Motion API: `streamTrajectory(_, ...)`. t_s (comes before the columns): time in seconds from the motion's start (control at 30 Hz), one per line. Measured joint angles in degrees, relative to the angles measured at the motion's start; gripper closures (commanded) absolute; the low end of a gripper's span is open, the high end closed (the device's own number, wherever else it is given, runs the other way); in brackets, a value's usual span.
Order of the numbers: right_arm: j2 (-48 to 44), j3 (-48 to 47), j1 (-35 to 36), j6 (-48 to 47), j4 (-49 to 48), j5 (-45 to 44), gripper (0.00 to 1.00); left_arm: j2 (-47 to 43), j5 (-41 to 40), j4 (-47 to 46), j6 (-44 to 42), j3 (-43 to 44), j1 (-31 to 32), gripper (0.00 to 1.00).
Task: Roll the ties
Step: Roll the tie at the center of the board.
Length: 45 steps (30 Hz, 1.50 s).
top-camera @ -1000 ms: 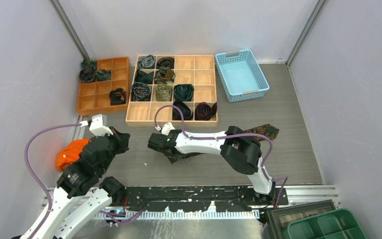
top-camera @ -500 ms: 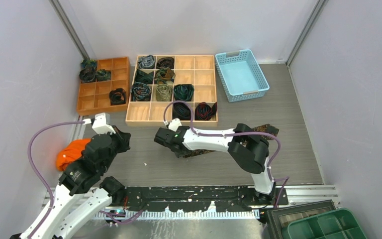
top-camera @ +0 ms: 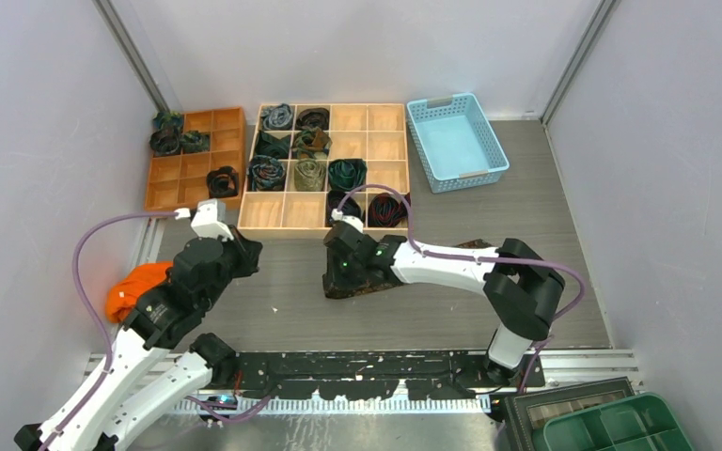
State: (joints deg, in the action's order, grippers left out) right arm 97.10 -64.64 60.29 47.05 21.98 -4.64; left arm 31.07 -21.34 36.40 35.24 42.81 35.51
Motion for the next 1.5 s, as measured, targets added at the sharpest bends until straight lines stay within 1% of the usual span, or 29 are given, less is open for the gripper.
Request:
streamTrajectory(0.3,-1.0,15.0,-6.1,7.1,-20.5,15.0,0.77,3.3,2.0,-2.8,0.0,0.5,0.0,1.0)
streamTrajectory(0.43,-1.9,20.3,-9.0,9.6,-28.9,19.1,0.77,4.2,2.8,-3.6,0.0,0.6,0.0,1.0)
streamTrajectory(0.53,-3.5,23.7,-10.6,10.8,-33.0,21.4,0.77,5.0,3.3,-3.8,0.0,1.2,0.0,1.0)
streamTrajectory(0.7,-5.4,26.4,-12.2,12.2,-37.5,24.5,0.77,6.1,4.0,-5.4,0.0,1.5,0.0,1.0)
streamTrajectory(0.9,-5.8,26.6,-13.0,13.0,-41.2,27.0,0.77,8.4,5.2,-7.4,0.1,1.7,0.0,1.0)
streamTrajectory(1.1,-4.3,29.3,-15.3,13.6,-46.2,29.8,0.77,10.2,6.4,-8.3,0.1,1.7,0.0,1.0)
streamTrajectory(1.33,-3.1,31.6,-18.4,13.5,-48.2,31.7,0.77,11.5,7.1,-9.7,0.2,1.7,0.0,1.0)
streamTrajectory(1.43,-3.1,32.1,-19.3,13.2,-48.6,32.1,0.76,12.1,7.5,-10.0,0.2,1.7,0.0,1.0)
streamTrajectory(1.5,-3.1,32.2,-19.8,12.8,-48.0,32.1,0.72,12.3,7.6,-10.1,0.2,1.7,0.0,1.0)
